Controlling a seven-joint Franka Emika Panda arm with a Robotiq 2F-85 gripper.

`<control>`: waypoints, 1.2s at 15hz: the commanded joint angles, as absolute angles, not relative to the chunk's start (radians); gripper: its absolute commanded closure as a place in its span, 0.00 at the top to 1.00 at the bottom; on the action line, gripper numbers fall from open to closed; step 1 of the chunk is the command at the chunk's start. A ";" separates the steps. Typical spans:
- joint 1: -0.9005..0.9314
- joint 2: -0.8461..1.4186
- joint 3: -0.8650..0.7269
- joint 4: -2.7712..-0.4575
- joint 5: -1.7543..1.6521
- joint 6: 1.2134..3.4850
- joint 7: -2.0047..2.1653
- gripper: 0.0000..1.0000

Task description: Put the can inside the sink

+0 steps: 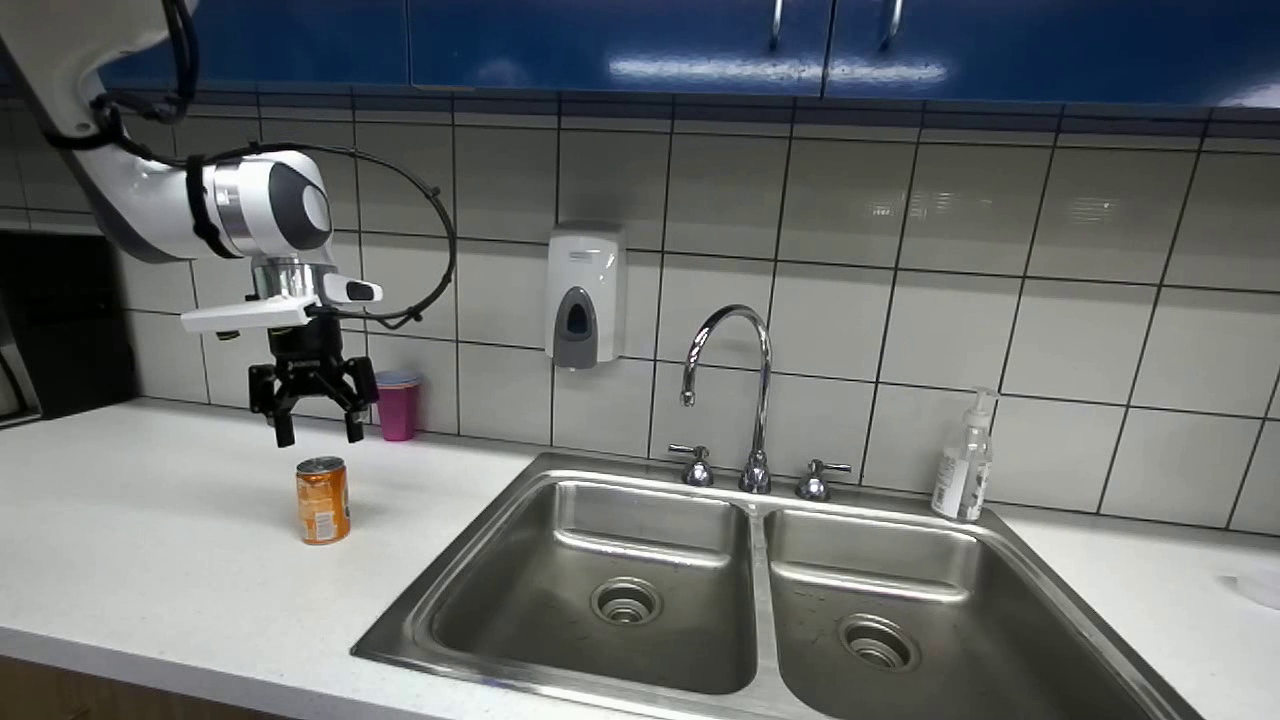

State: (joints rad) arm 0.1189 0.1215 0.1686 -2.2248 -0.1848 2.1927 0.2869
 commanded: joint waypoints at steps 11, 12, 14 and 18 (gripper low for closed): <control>0.176 0.240 0.131 -2.143 -0.232 2.206 0.284 1.00; 0.180 0.249 0.130 -2.140 -0.233 2.212 0.284 1.00; 0.184 0.255 0.129 -2.148 -0.232 2.226 0.281 1.00; 0.186 0.279 0.120 -2.151 -0.232 2.254 0.273 1.00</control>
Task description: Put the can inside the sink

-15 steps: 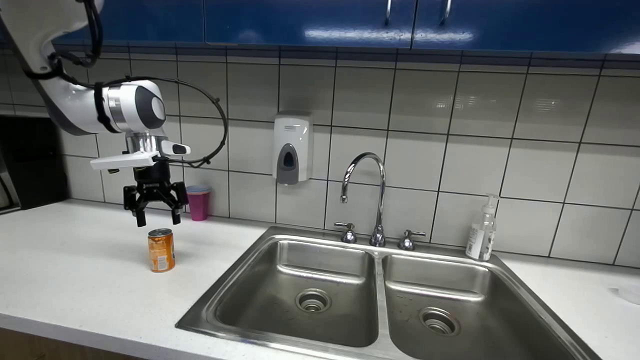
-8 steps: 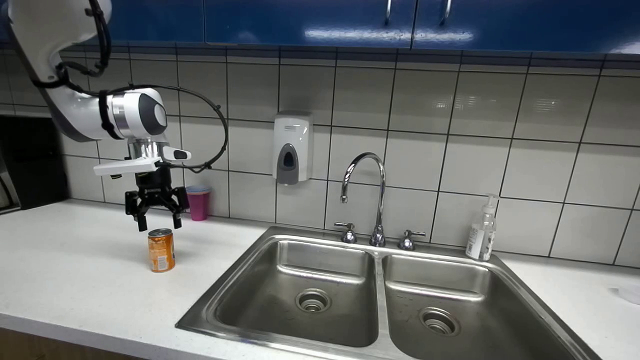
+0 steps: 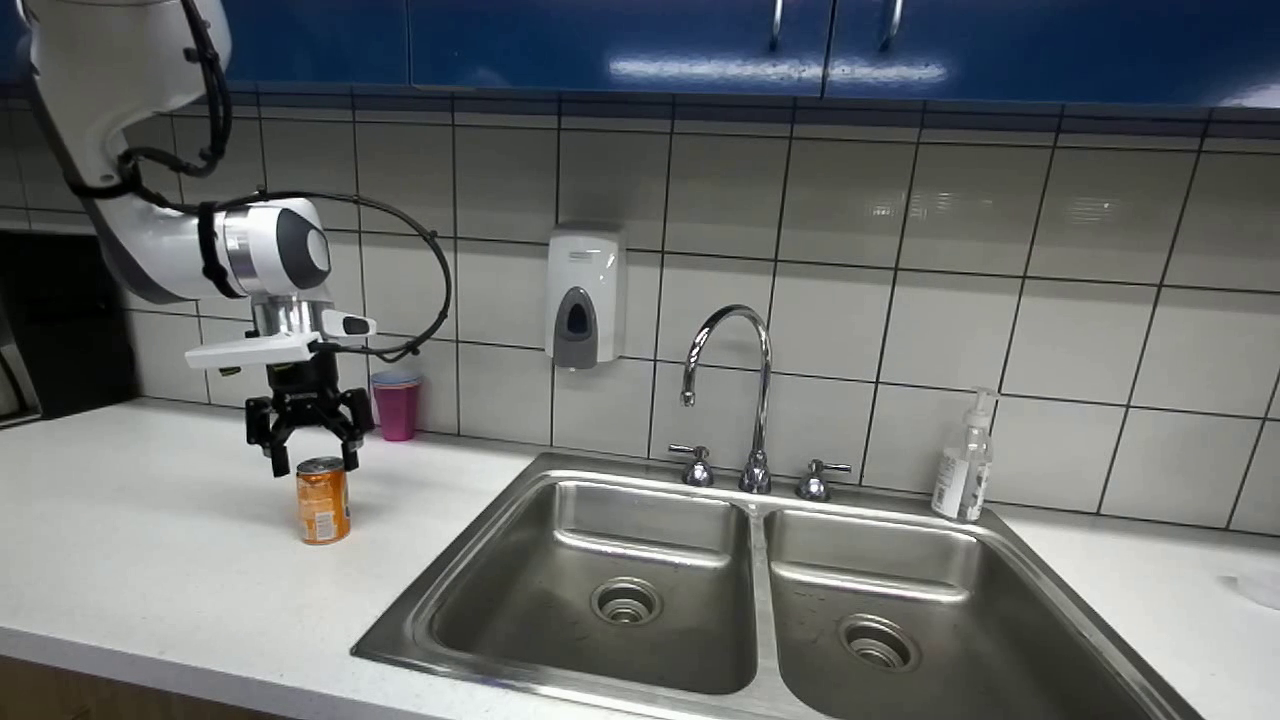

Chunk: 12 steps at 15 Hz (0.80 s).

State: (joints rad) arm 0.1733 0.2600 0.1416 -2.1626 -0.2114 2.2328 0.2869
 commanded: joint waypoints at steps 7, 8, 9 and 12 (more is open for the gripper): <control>0.193 0.335 0.110 -2.128 -0.228 2.290 0.262 1.00; 0.197 0.342 0.109 -2.122 -0.228 2.289 0.263 1.00; 0.200 0.348 0.107 -2.116 -0.228 2.289 0.262 1.00; 0.204 0.367 0.105 -2.096 -0.222 2.281 0.257 1.00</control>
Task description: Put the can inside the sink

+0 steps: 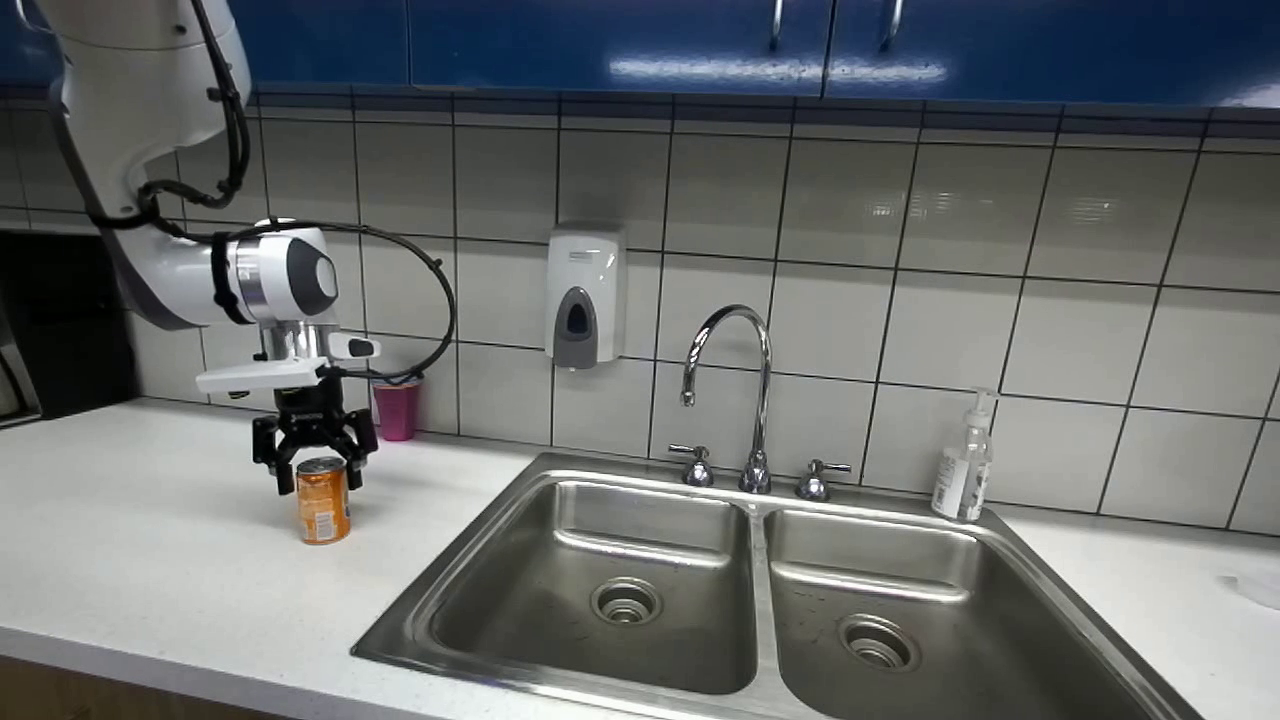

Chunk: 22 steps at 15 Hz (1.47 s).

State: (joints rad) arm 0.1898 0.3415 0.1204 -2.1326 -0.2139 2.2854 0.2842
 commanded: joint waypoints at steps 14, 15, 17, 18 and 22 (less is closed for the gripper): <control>0.220 0.397 0.097 -2.074 -0.222 2.288 0.246 0.39; 0.221 0.394 0.097 -2.076 -0.220 2.289 0.247 0.39; 0.216 0.379 0.098 -2.081 -0.210 2.281 0.244 0.39; 0.212 0.368 0.100 -2.086 -0.200 2.279 0.241 0.39; 0.198 0.320 0.095 -2.116 -0.175 2.274 0.241 0.39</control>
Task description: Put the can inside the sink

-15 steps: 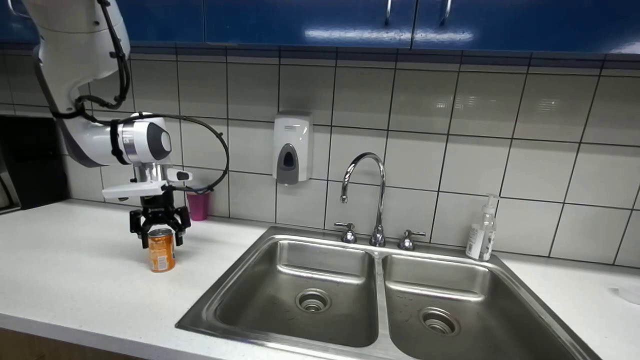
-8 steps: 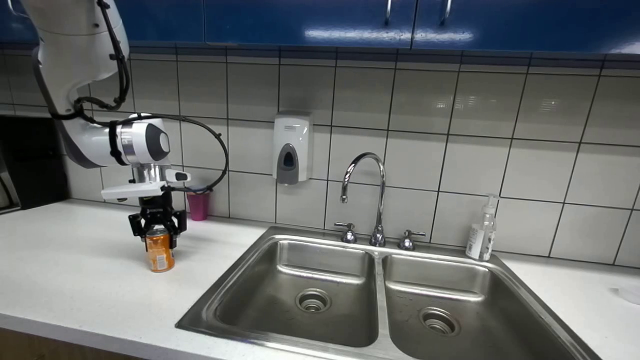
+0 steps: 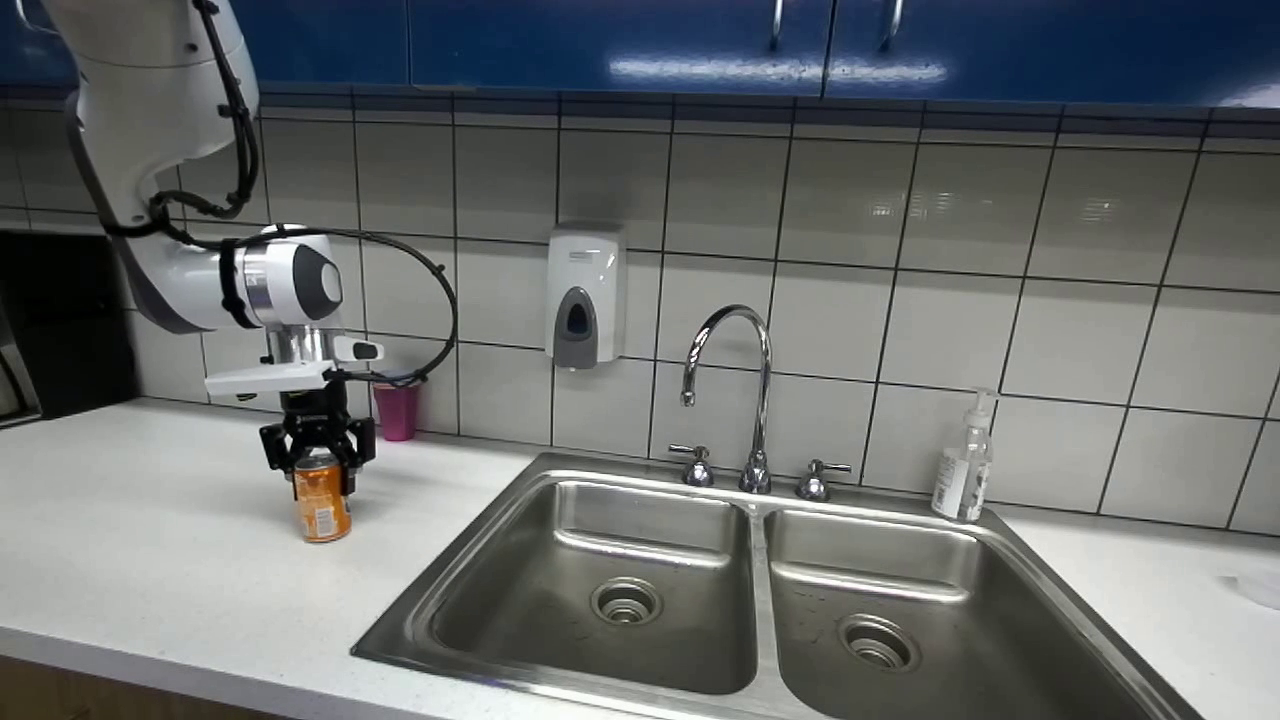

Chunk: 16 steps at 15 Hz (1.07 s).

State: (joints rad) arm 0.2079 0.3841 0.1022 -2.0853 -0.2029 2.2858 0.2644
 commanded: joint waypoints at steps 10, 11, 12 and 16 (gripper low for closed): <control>0.147 0.136 0.053 -2.241 -0.131 2.251 0.256 0.39; 0.140 0.120 0.048 -2.255 -0.129 2.249 0.259 0.39; 0.134 0.106 0.043 -2.268 -0.127 2.248 0.262 0.39; 0.104 0.059 0.024 -2.312 -0.128 2.246 0.267 0.39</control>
State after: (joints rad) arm 0.1308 0.1360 0.0271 -2.2604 -0.1414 2.2715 0.2647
